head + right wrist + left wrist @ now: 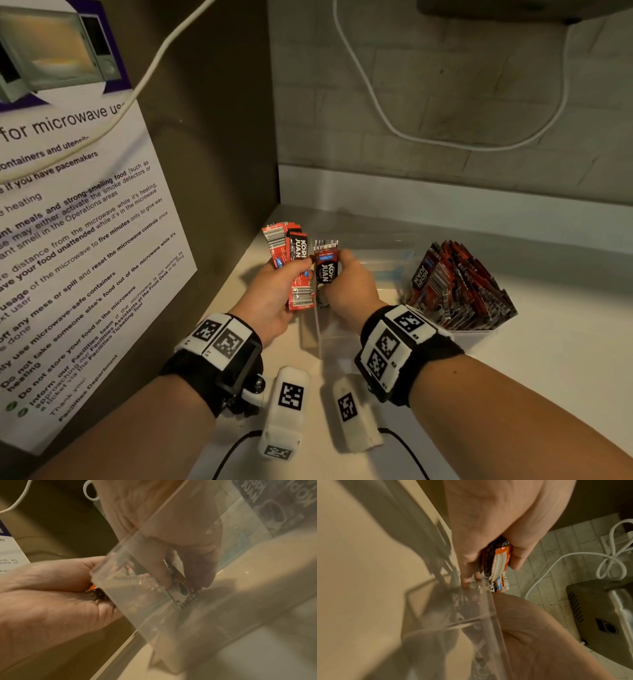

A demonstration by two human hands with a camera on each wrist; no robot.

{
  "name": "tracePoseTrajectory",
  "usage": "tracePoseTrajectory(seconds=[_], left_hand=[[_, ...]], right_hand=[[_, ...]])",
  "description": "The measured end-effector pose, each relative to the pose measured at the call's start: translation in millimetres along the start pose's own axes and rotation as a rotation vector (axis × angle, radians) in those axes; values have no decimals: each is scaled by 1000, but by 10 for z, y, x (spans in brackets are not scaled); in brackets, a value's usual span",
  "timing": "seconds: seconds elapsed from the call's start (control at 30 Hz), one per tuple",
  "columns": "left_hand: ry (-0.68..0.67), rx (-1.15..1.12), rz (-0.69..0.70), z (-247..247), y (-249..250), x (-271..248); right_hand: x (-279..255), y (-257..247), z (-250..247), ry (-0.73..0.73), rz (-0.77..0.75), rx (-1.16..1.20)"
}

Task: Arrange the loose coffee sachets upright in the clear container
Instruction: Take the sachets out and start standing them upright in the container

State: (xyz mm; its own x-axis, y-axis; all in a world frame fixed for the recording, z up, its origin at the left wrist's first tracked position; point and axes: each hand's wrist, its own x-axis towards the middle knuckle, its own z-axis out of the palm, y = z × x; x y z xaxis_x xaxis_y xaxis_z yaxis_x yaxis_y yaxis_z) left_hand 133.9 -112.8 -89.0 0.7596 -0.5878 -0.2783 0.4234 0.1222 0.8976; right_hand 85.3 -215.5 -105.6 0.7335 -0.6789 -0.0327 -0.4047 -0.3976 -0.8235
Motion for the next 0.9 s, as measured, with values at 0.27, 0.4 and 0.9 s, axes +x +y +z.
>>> tracePoseTrajectory(seconds=[0.27, 0.4, 0.9], left_hand=[[58, -5, -30, -48, -22, 24], [36, 6, -42, -41, -24, 10], [140, -72, 51, -105, 71, 72]], right_hand=[[37, 47, 14, 1, -3, 9], [58, 44, 39, -32, 1, -4], [19, 86, -66, -35, 14, 122]])
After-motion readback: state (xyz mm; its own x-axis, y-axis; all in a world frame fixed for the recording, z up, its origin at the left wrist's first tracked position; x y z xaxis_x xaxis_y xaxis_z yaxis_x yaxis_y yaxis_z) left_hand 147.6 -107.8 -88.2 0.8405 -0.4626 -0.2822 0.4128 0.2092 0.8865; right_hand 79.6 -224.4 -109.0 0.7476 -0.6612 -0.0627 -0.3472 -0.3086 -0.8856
